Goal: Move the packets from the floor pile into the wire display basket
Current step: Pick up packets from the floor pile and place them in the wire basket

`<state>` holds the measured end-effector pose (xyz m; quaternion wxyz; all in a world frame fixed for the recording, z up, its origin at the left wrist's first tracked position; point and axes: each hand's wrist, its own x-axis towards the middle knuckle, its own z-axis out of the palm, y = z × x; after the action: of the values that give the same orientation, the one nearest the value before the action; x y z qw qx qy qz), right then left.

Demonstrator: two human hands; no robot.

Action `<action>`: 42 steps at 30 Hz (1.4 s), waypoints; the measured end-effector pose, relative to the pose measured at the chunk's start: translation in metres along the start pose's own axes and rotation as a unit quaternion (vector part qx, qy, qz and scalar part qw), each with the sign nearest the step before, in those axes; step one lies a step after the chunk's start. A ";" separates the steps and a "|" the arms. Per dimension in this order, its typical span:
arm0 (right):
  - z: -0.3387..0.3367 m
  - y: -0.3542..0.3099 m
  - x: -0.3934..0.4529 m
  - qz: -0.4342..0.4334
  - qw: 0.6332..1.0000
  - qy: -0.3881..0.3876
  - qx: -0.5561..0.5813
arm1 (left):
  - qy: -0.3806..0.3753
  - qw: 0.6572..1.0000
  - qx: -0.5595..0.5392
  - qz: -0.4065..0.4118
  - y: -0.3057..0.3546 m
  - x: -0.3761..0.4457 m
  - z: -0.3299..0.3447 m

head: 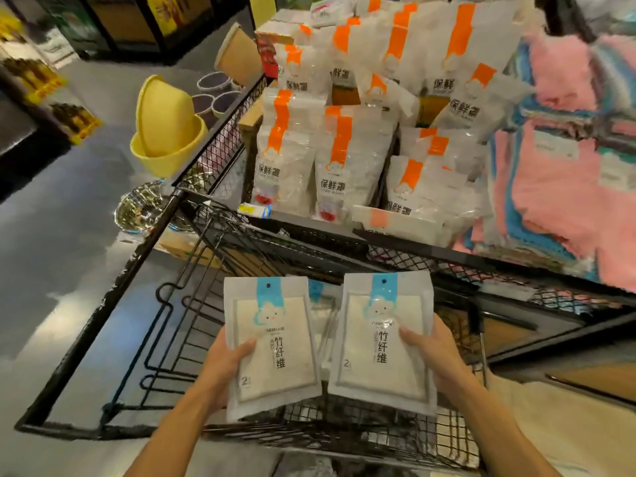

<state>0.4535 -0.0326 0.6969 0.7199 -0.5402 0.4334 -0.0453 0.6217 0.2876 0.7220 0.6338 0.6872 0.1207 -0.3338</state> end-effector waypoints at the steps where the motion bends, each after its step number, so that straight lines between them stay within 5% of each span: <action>1: 0.001 0.006 0.007 0.009 1.000 0.005 -0.005 | 0.001 1.000 0.004 -0.011 -0.003 0.010 0.001; 19: 0.066 0.087 0.117 0.192 0.960 0.146 -0.140 | -0.049 0.979 0.129 -0.148 -0.069 0.238 0.005; 23: 0.071 0.100 0.136 0.183 0.947 0.172 -0.198 | -0.015 0.966 0.236 -0.107 -0.069 0.259 0.014; 29: 0.073 0.113 0.147 0.186 0.877 0.193 -0.399 | 0.021 0.940 0.338 -0.043 -0.097 0.276 0.018; 32: 0.077 0.114 0.147 0.182 0.837 0.184 -0.482 | 0.035 0.870 0.491 0.010 -0.104 0.269 0.028; 36: 0.080 0.107 0.143 0.157 0.737 0.169 -0.635 | 0.035 0.761 0.646 0.047 -0.092 0.261 0.038; 39: 0.077 0.101 0.140 0.131 0.720 0.126 -0.669 | 0.004 0.696 0.708 0.118 -0.081 0.257 0.041; 42: 0.072 0.090 0.132 0.098 0.718 0.115 -0.680 | -0.006 0.681 0.714 0.164 -0.072 0.248 0.039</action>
<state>0.5479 -0.0125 0.5498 0.1042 -0.8293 0.4777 0.2707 0.7529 0.1985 0.5147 -0.0032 0.9382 -0.2722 -0.2135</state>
